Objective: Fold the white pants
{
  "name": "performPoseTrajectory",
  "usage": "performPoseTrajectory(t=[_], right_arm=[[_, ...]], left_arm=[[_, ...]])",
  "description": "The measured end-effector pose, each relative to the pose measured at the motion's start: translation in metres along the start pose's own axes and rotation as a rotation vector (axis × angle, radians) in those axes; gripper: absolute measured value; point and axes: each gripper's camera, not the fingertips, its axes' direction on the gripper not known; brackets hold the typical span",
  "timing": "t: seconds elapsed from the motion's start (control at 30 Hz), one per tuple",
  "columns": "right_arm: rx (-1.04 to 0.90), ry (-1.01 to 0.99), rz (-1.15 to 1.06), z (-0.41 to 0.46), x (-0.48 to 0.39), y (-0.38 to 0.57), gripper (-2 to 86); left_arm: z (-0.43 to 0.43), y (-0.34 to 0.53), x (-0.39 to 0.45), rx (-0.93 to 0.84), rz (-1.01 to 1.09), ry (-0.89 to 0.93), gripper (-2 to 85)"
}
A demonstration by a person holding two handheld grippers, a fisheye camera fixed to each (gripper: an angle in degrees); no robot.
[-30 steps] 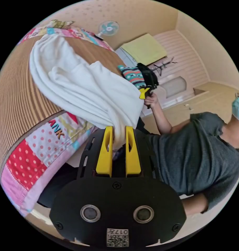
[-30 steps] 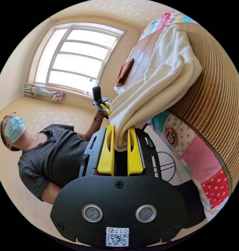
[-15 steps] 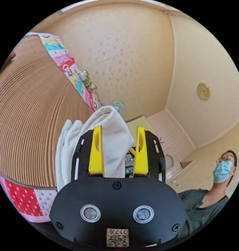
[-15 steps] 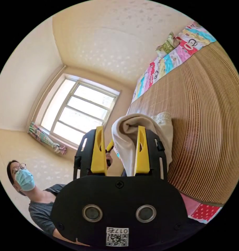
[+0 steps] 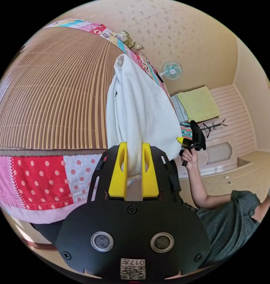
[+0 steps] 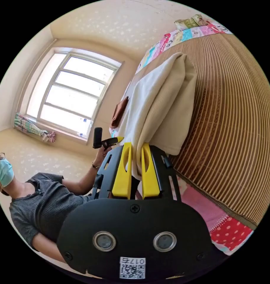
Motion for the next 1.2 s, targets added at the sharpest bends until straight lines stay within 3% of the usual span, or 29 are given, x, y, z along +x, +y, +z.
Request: performPoseTrajectory(t=[0.07,0.13,0.3,0.53,0.7,0.8,0.87,0.97,1.07,1.2], right_arm=[[0.094,0.077,0.128,-0.014,0.017,0.017,3.8],[0.113,0.200,0.174,-0.016,0.018,0.032,3.5],[0.109,0.197,-0.048,-0.009,-0.026,0.078,3.5],[-0.160,0.465,-0.234,0.062,-0.073,0.108,8.0],[-0.101,0.453,-0.204,0.078,-0.078,0.102,6.0],[-0.271,0.446,-0.296,0.081,-0.082,0.094,3.4],[-0.395,0.570,-0.348,0.076,-0.081,0.092,2.6],[-0.359,0.617,-0.293,0.059,-0.082,0.086,2.1],[-0.344,0.666,-0.250,0.051,-0.088,0.091,1.7],[-0.268,0.804,-0.121,0.029,-0.091,0.103,1.5]], left_arm=[[0.002,0.006,0.005,0.024,-0.001,-0.006,6.3],[0.010,0.011,0.016,0.010,0.006,-0.131,6.6],[0.009,0.032,0.022,0.062,0.003,-0.169,10.4],[0.017,0.050,0.000,0.060,-0.043,-0.068,12.1],[0.026,0.046,0.001,0.020,-0.040,-0.066,9.8],[0.025,0.041,0.020,-0.010,0.047,-0.138,7.1],[0.027,0.039,0.026,-0.036,0.083,-0.127,6.8],[0.030,0.039,0.026,-0.046,0.103,-0.058,6.8],[0.015,0.044,0.014,0.065,0.060,-0.032,7.8],[-0.002,0.039,-0.024,0.160,-0.093,0.056,16.2]])
